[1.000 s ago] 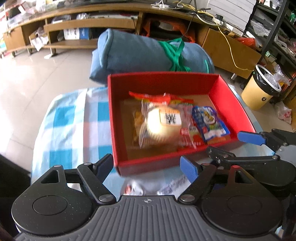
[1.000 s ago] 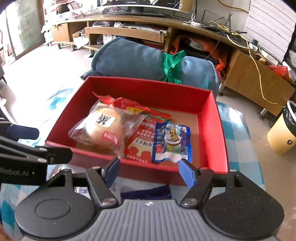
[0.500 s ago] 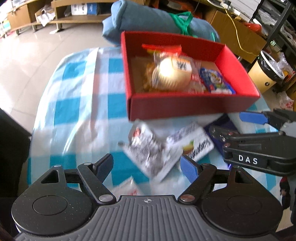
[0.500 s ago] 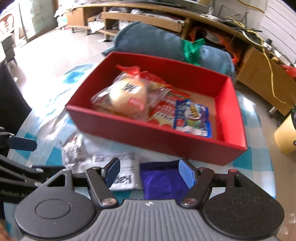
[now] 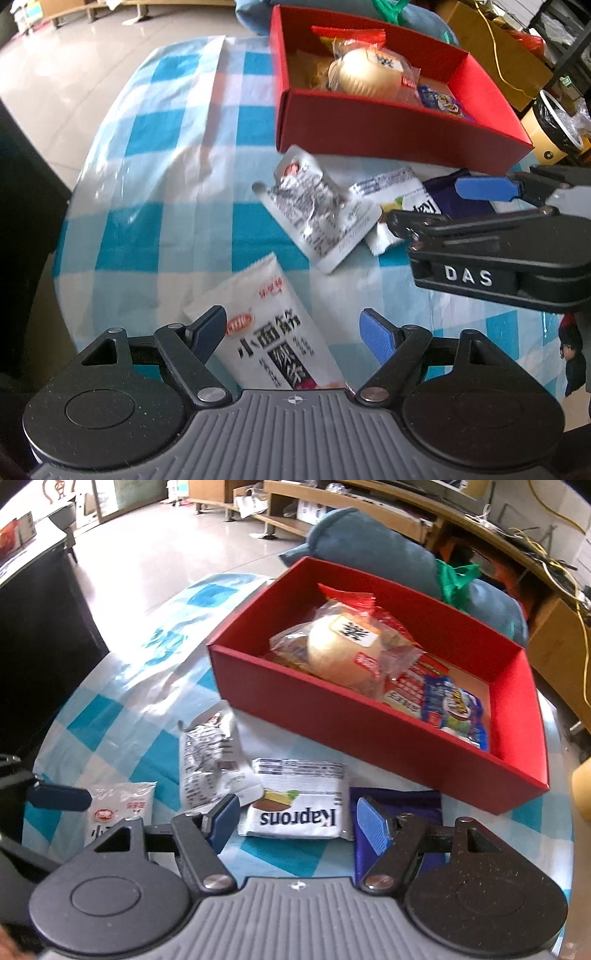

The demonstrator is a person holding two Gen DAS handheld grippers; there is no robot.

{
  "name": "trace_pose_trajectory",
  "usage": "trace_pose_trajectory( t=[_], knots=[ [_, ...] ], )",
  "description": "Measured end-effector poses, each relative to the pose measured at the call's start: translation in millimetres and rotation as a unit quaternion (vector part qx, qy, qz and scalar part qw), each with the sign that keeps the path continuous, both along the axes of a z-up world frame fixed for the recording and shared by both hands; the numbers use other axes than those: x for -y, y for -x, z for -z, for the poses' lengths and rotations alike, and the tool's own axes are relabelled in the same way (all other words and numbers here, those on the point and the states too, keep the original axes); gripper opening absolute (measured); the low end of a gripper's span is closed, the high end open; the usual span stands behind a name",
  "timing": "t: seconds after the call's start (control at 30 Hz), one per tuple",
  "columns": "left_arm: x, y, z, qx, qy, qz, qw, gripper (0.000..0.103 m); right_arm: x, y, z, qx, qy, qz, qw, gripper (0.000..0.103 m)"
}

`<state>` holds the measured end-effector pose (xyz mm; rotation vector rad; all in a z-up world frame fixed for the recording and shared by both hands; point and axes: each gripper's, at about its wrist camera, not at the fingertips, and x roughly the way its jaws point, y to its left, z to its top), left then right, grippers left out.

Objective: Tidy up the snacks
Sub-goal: 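Withdraw both tools from the box toward the remaining snacks on the cloth, then move the left tool to the white noodle-strip bag while the right approaches the silver sachet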

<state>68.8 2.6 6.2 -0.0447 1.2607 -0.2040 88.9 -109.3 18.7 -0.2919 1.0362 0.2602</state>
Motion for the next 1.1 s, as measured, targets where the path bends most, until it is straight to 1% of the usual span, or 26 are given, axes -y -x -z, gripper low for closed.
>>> trace_pose_trajectory(
  t=[0.2, 0.3, 0.43, 0.5, 0.53, 0.57, 0.63, 0.77, 0.83, 0.93, 1.0, 1.07, 1.1],
  knots=[
    [-5, 6, 11, -0.028, 0.008, -0.034, 0.9990, 0.080, -10, -2, 2, -0.009, -0.006, -0.018, 1.000, 0.065],
    [-7, 7, 12, -0.027, 0.003, -0.042, 0.9987, 0.079, -17, -7, 3, -0.012, -0.008, -0.028, 1.000, 0.065],
    [-9, 9, 11, -0.026, 0.006, -0.046, 0.9986, 0.073, -28, -19, 4, -0.016, -0.010, -0.037, 0.999, 0.065],
    [-12, 10, 11, -0.027, 0.009, -0.047, 0.9985, 0.073, -36, -25, 5, -0.019, -0.010, -0.045, 0.999, 0.065],
    [-12, 10, 11, -0.028, 0.009, -0.047, 0.9985, 0.075, -40, -27, 6, -0.020, -0.008, -0.050, 0.999, 0.065],
    [-14, 10, 12, -0.031, 0.010, -0.045, 0.9985, 0.080, -44, -28, 9, -0.023, -0.004, -0.057, 0.998, 0.065],
    [-15, 9, 15, -0.041, 0.017, -0.045, 0.9980, 0.087, -53, -32, 15, -0.030, 0.006, -0.070, 0.997, 0.065],
    [-17, 8, 21, -0.058, 0.027, -0.043, 0.9970, 0.087, -64, -38, 29, -0.044, 0.020, -0.084, 0.995, 0.066],
    [-16, 8, 22, -0.063, 0.032, -0.039, 0.9967, 0.087, -69, -40, 33, -0.042, 0.027, -0.092, 0.994, 0.067],
    [-13, 9, 25, -0.065, 0.030, -0.028, 0.9970, 0.088, -75, -44, 41, -0.055, 0.020, -0.096, 0.994, 0.068],
    [-12, 9, 28, -0.067, 0.026, -0.023, 0.9971, 0.088, -77, -44, 43, -0.049, 0.024, -0.099, 0.994, 0.069],
    [-12, 9, 28, -0.065, 0.028, -0.023, 0.9972, 0.089, -76, -45, 42, -0.052, 0.021, -0.093, 0.994, 0.068],
    [-13, 10, 28, -0.064, 0.028, -0.023, 0.9973, 0.089, -75, -44, 42, -0.054, 0.018, -0.092, 0.994, 0.065]
  ],
)
